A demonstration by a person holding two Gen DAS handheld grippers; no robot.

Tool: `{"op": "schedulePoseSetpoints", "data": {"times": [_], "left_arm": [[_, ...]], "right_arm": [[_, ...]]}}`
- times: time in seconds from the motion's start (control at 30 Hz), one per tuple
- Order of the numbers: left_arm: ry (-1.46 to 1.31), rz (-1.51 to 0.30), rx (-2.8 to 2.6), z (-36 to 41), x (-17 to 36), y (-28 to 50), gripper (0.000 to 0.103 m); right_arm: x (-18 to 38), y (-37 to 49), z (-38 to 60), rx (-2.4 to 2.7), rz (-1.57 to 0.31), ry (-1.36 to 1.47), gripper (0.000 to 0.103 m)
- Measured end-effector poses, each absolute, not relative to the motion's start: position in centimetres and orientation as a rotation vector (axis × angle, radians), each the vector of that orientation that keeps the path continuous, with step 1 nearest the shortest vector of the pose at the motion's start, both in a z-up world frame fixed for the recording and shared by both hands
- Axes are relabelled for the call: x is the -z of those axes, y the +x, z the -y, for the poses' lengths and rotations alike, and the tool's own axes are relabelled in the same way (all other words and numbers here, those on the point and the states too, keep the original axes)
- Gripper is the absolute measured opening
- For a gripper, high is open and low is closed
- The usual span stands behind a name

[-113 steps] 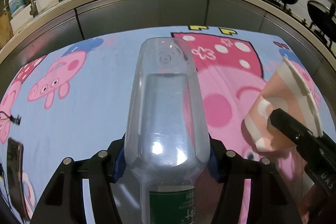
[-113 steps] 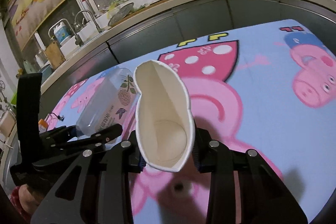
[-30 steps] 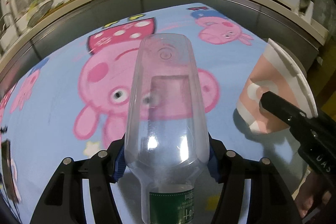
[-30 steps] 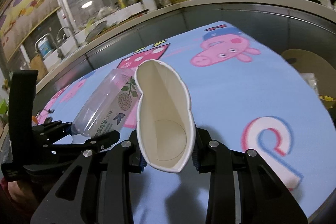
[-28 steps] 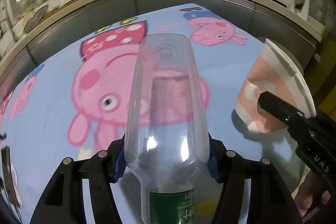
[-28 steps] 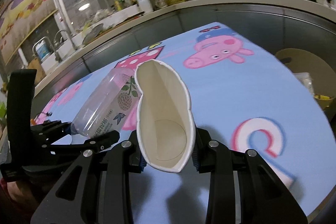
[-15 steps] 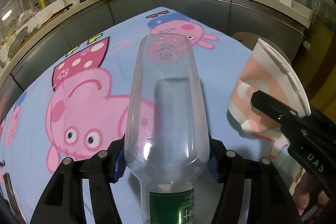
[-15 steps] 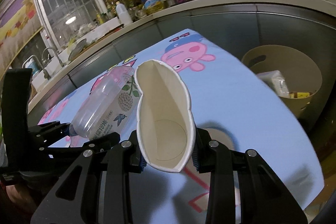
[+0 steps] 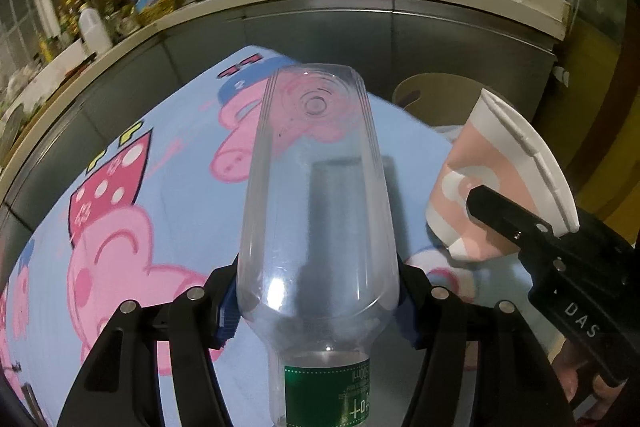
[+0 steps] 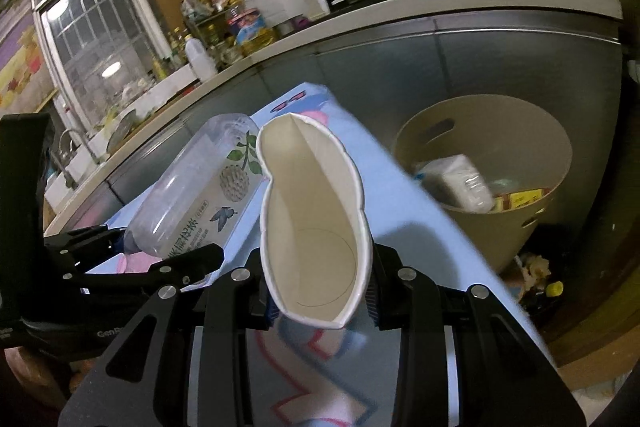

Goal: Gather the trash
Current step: 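Carry the bottle and paper cup with both tools over the white bin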

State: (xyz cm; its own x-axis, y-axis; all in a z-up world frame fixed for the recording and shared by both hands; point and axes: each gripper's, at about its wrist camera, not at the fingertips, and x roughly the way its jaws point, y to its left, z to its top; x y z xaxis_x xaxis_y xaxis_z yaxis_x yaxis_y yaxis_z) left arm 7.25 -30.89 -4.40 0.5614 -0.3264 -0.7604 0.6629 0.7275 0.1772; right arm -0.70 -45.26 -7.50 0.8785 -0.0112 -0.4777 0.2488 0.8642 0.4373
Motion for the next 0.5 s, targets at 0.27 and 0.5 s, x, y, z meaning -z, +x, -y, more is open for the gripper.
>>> {"op": "schedulePoseSetpoints", "data": {"times": [0.27,0.5], "left_arm": [[0.522,-0.758,0.658,34.6,4.2,7.3,0.062],[0.547,-0.754,0.691,37.6,4.2,7.8,0.062]], "right_arm": [[7.6,-1.2,48.9,0.2,-0.453,0.543,0.032],[7.8,-1.2,51.5,0.241,-0.439,0.568,0.032]]}}
